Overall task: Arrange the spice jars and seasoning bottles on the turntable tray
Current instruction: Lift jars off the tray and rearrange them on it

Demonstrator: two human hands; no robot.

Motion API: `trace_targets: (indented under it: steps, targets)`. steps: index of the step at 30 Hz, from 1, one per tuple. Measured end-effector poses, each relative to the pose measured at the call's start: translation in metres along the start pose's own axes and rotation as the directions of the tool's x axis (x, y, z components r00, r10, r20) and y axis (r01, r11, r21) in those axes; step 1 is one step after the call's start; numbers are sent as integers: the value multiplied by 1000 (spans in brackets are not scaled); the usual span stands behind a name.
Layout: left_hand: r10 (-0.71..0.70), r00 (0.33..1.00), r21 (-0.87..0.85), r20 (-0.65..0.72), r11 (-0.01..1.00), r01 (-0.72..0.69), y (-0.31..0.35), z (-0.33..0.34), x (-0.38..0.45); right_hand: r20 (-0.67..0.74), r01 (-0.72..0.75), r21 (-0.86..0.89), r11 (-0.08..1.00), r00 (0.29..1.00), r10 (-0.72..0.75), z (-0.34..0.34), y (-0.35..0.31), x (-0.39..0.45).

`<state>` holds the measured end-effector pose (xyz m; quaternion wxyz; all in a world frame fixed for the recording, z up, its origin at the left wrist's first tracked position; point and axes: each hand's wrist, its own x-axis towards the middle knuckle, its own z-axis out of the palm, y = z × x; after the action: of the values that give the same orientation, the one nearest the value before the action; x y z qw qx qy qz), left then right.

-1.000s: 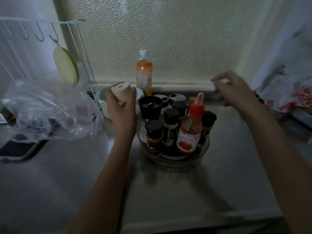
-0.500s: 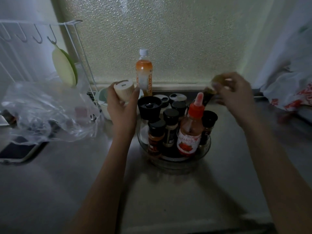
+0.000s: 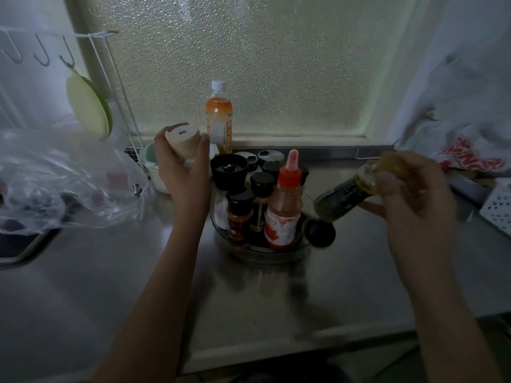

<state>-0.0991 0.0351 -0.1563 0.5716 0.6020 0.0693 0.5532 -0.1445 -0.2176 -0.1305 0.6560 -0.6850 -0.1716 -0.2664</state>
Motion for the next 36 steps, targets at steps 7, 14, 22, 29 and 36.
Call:
trace_targets:
  steps: [7, 14, 22, 29, 36]
  targets:
    - [18, 1000, -18, -24, 1000, -19, 8, 0, 1, 41, -44, -63, 997, 998, 46, 16, 23, -6]
    - [51, 998, -17, -24, 999, -51, 13, 0, 2, 10, -19, -208, 978, 1000, 21, 25, 49, 9]
    - [84, 996, 17, 4, 996, -84, 10, 2, 0, 135, -27, -290, 957, 988, 69, 45, 48, 35]
    - [107, 993, 58, 50, 992, -110, 7, 3, -1, -159, 127, -138, 982, 976, -148, 33, -7, 5]
    - [74, 996, 64, 58, 995, -77, 6, 2, -2, 123, 133, -107, 985, 985, -120, 61, -27, -32]
